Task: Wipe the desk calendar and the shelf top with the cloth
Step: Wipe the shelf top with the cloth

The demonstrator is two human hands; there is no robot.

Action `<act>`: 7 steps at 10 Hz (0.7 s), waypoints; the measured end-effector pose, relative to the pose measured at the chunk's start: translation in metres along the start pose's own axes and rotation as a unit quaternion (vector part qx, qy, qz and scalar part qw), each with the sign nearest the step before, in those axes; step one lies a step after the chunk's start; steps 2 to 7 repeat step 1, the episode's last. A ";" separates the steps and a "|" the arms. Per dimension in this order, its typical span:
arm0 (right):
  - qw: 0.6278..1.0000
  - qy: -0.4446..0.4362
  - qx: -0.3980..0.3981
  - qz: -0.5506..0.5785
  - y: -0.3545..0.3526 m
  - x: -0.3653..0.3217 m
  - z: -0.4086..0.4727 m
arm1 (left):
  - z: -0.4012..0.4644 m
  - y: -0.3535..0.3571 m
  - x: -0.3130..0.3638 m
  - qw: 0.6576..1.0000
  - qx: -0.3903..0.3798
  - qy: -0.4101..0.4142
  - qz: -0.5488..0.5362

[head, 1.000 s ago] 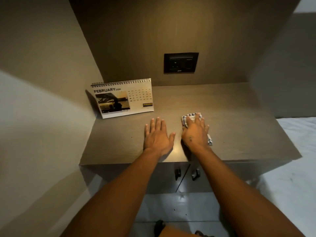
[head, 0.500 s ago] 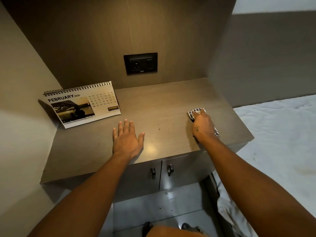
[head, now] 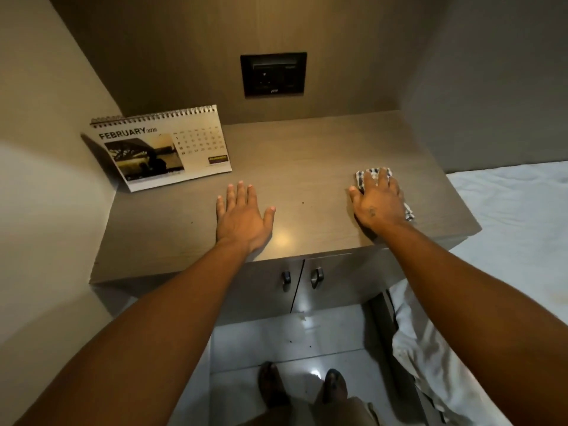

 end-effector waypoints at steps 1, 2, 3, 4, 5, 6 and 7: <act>0.999 -0.019 0.024 -0.022 -0.010 -0.011 -0.005 | -0.002 -0.006 0.002 1.000 -0.005 0.003 -0.003; 0.999 -0.019 0.024 -0.022 -0.010 -0.011 -0.005 | -0.002 -0.006 0.002 1.000 -0.005 0.003 -0.003; 0.999 -0.019 0.024 -0.022 -0.010 -0.011 -0.005 | -0.002 -0.006 0.002 1.000 -0.005 0.003 -0.003; 0.999 -0.019 0.024 -0.022 -0.010 -0.011 -0.005 | -0.002 -0.006 0.002 1.000 -0.005 0.003 -0.003; 0.999 -0.019 0.024 -0.022 -0.010 -0.011 -0.005 | -0.002 -0.006 0.002 1.000 -0.005 0.003 -0.003; 0.999 -0.019 0.024 -0.022 -0.010 -0.011 -0.005 | -0.002 -0.006 0.002 1.000 -0.005 0.003 -0.003; 0.999 -0.019 0.024 -0.022 -0.010 -0.011 -0.005 | -0.002 -0.006 0.002 1.000 -0.005 0.003 -0.003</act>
Point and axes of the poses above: each hand's wrist, its own z-axis towards the middle knuckle, its own y-axis out of the palm, x = y × z, the point moved 8 cm from there along z, towards the middle knuckle, and after that the axes turned 15 degrees about z, right-handed, at the moved point
